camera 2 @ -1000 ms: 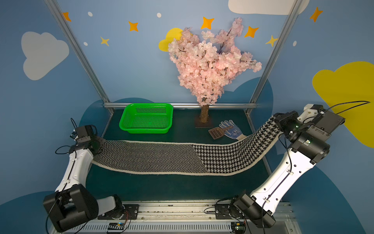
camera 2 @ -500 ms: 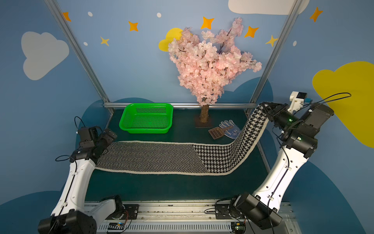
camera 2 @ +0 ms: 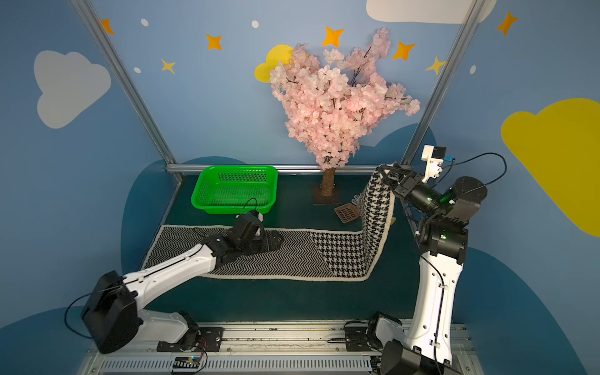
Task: Roll up the scarf and place it into the basket
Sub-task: Flatten out the scarf at the center of the board.
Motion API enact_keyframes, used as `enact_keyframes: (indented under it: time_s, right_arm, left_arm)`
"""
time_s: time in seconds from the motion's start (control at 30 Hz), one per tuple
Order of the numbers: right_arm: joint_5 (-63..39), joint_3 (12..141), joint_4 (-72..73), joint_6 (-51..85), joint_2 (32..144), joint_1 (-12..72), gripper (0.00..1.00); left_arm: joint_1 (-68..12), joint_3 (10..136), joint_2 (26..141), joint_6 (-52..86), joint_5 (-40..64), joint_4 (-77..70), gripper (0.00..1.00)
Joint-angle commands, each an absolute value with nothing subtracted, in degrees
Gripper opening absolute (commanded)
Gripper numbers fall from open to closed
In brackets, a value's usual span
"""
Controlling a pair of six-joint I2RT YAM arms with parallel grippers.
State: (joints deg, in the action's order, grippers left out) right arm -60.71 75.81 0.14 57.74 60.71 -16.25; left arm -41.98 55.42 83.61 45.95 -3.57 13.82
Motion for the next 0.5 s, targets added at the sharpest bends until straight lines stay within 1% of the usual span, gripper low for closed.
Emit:
enact_keyframes:
  time_s: [0.0, 0.17, 0.33, 0.47]
  right_arm:
    - [-60.9, 78.0, -0.7, 52.9, 59.7, -11.6, 0.0]
    - [-59.0, 78.5, -5.4, 48.7, 58.9, -6.9, 0.0]
    - [-59.2, 80.3, -6.9, 47.6, 60.4, -5.6, 0.0]
    - [-57.7, 82.2, -8.8, 46.1, 60.6, -5.4, 0.0]
  left_arm:
    - [-45.4, 61.0, 90.7, 47.5, -4.6, 8.3, 1.0]
    - [-49.2, 72.0, 102.9, 48.4, -3.2, 7.0, 1.0]
    - [-53.8, 85.7, 114.4, 46.8, -3.1, 8.9, 1.0]
    - [-56.1, 97.8, 123.0, 47.2, 0.3, 11.7, 1.0]
